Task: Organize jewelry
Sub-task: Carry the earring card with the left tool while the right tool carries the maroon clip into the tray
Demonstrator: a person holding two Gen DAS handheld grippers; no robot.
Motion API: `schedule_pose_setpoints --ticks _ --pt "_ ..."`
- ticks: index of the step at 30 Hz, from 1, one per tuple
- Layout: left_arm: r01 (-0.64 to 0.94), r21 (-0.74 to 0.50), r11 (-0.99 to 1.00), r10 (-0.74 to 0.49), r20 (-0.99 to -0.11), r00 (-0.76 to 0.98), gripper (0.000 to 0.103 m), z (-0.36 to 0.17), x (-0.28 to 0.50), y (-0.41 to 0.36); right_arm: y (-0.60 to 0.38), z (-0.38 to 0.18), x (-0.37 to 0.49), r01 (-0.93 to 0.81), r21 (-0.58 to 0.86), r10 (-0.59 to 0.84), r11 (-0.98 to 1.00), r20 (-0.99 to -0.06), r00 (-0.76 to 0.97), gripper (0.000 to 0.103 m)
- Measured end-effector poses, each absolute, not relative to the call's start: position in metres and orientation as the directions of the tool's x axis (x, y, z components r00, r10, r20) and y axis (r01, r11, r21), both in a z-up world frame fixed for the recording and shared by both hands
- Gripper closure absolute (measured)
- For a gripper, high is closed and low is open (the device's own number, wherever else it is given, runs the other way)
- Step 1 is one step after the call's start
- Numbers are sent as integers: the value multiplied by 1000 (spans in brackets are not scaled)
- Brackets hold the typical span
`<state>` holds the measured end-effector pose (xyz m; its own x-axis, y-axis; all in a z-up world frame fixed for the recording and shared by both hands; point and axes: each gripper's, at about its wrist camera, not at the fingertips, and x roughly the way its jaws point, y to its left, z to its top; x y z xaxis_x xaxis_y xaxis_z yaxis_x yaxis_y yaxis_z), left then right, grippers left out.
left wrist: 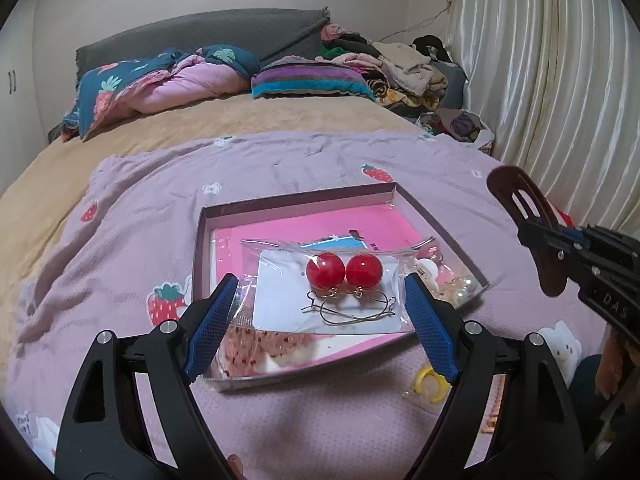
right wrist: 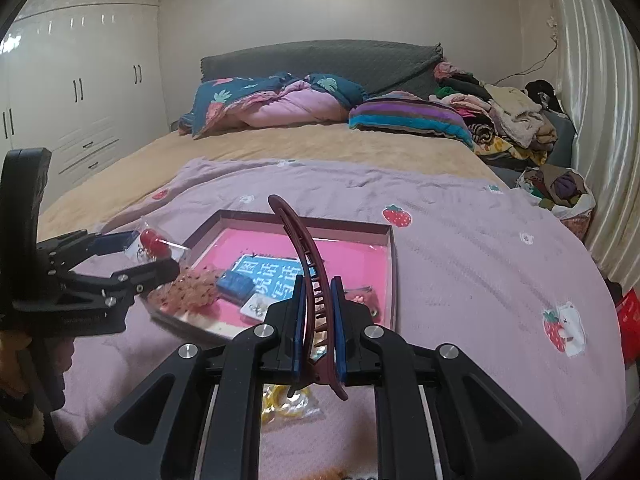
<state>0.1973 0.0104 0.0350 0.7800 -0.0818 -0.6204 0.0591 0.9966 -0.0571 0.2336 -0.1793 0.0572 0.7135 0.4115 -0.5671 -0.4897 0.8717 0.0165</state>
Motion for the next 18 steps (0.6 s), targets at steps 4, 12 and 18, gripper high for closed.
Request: schedule_pose_setpoints --ticks 4,12,18 --pt "64 -48 997 -80 -632 771 28 28 205 9 -178 54 247 -478 17 400 878 -572 716 91" --pt "68 -55 996 -88 -660 746 28 8 220 9 -171 46 275 -465 35 397 885 -580 712 91" --pt "76 -62 995 -98 -686 721 27 -8 230 9 -164 31 297 -455 37 380 889 -614 692 91"
